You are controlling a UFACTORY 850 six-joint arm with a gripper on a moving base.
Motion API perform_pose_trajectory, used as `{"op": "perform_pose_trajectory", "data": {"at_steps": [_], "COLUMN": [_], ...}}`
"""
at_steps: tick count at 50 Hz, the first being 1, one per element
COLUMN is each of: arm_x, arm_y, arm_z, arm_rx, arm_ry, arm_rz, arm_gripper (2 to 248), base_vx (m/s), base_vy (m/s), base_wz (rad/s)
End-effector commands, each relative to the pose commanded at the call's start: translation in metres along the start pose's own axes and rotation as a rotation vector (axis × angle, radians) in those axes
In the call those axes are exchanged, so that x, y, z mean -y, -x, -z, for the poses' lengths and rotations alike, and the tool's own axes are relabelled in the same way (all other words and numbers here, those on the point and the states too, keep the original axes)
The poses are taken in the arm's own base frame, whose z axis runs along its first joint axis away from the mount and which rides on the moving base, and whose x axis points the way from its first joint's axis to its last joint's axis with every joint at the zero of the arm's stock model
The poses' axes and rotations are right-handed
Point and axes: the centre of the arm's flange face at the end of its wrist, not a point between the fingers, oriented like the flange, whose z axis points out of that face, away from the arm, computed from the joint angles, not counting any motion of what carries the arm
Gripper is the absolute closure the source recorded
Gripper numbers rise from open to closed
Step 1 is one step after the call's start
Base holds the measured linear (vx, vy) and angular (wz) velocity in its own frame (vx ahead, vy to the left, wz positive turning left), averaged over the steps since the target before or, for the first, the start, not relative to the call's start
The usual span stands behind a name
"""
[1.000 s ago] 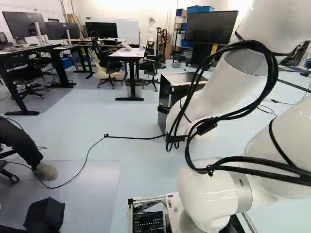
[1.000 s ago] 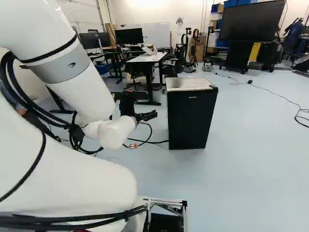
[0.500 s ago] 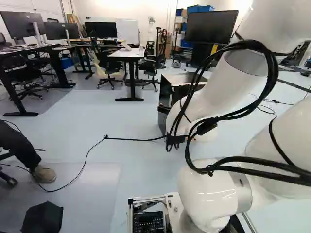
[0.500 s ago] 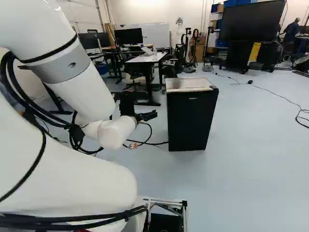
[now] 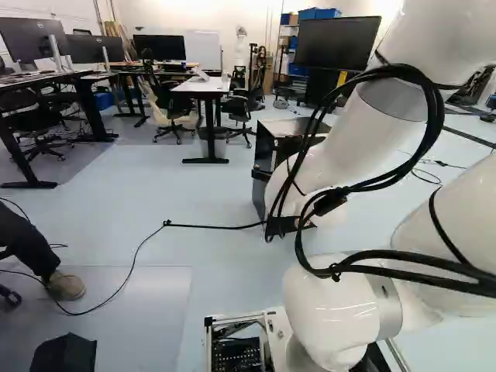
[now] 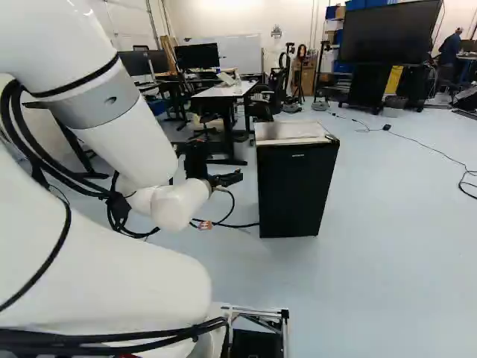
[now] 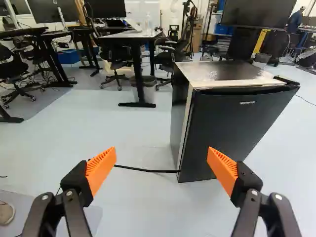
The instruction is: Open the fridge door
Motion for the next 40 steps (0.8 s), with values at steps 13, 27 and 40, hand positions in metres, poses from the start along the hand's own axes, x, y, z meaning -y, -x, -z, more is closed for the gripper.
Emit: {"op": "perform_pose_trajectory", "data": {"at_steps": [13, 27, 40], "arm_x": [0.0000, 0.0000, 0.0000], "arm_y": [0.0000, 0.0000, 0.0000], "arm_z": [0.0000, 0.0000, 0.0000], "arm_rx": [0.000, 0.000, 0.000], "arm_ry": [0.000, 0.000, 0.000], "arm_rz": [0.000, 0.000, 0.000], "arm_gripper": [3, 3, 3], "base_vx": [0.081, 0.081, 0.083], "base_vy": [-0.002, 0.000, -0.001], "base_wz": [-0.005, -0.004, -0.005]}}
